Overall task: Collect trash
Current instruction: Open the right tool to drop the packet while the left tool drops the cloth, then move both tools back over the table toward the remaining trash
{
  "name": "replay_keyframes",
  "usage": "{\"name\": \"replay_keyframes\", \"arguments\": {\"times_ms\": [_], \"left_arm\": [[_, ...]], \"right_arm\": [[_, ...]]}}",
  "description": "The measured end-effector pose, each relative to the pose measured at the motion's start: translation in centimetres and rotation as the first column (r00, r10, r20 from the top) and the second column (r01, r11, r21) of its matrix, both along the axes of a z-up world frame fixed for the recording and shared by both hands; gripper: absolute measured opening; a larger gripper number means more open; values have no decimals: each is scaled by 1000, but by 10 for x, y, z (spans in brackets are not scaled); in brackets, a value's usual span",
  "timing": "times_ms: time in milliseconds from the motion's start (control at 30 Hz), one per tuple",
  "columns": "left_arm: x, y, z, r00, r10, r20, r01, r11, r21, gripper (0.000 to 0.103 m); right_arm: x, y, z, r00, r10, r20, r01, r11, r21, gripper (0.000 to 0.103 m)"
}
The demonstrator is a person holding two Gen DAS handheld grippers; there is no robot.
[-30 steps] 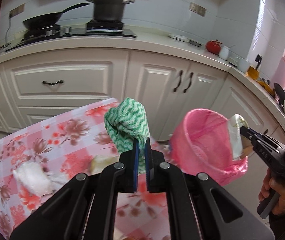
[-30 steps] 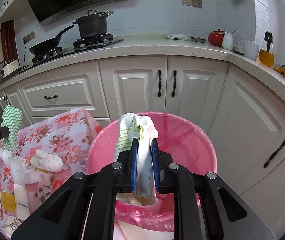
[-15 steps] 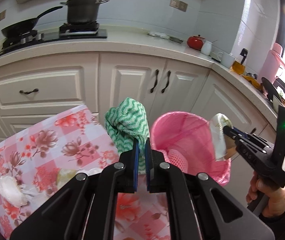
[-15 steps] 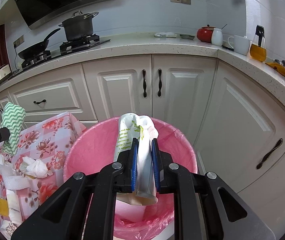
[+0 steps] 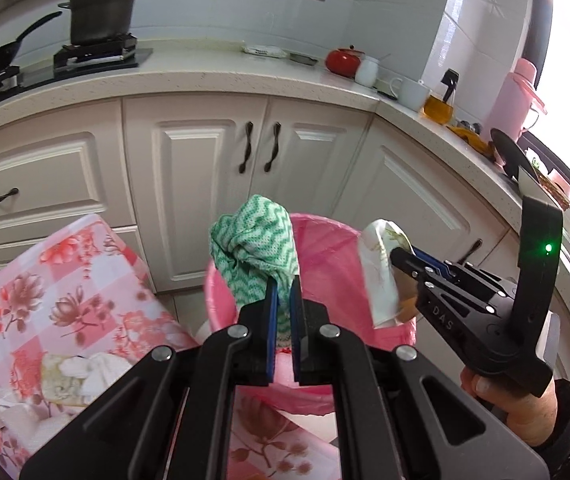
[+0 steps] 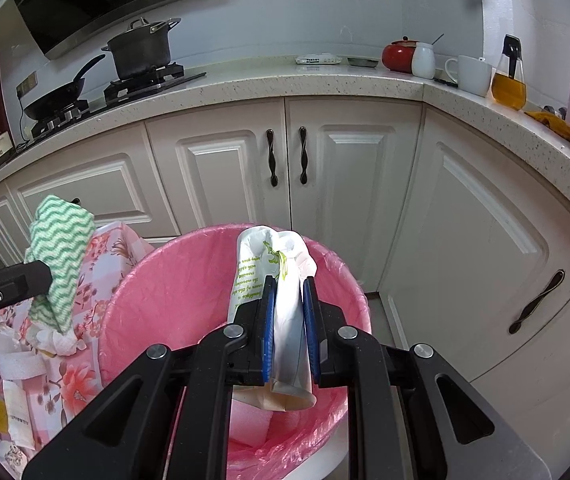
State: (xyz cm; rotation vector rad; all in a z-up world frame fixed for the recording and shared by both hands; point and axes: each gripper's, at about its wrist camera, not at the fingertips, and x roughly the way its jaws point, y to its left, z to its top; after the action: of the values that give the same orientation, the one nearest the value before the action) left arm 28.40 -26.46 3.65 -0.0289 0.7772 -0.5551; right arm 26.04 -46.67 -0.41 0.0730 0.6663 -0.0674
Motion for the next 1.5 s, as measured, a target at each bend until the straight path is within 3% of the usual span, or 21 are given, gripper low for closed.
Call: {"name": "replay_keyframes", "arguments": {"times_ms": [267, 300, 333, 433, 467, 500, 567, 1067, 1500], "left_arm": [[7, -17, -7, 999, -31, -25, 31, 1000, -1, 7], [8, -18, -8, 999, -32, -31, 32, 999, -2, 15], [10, -18, -10, 999, -29, -40, 29, 1000, -7, 31], [13, -18, -12, 998, -29, -50, 28, 999, -16, 49], [14, -17, -12, 998, -25, -51, 24, 1000, -17, 53], [14, -16, -12, 998, -23, -51, 22, 1000, -19, 57], [14, -14, -11, 999, -19, -51, 17, 1000, -23, 57], [10, 32, -6, 997, 61, -36, -63, 997, -36, 59], [-11, 111, 8, 984, 177, 7, -176, 983, -41, 61]], "right_arm": [[2, -9, -3, 1000, -16, -7, 16, 1000, 8, 17], [2, -10, -3, 1000, -21, -8, 21, 1000, 8, 17], [2, -11, -3, 1000, -22, -10, 22, 1000, 8, 17], [3, -13, -6, 999, -29, -19, 29, 1000, 5, 18], [3, -14, -6, 999, -31, -20, 31, 999, 5, 24], [2, -15, -6, 999, -36, -18, 36, 999, 5, 37], [0, -17, -6, 999, -45, -8, 45, 999, 6, 50], [-8, -13, -1, 999, -47, 9, 47, 999, 5, 50], [-27, 16, 14, 999, -22, 43, 22, 1000, -7, 67]]}}
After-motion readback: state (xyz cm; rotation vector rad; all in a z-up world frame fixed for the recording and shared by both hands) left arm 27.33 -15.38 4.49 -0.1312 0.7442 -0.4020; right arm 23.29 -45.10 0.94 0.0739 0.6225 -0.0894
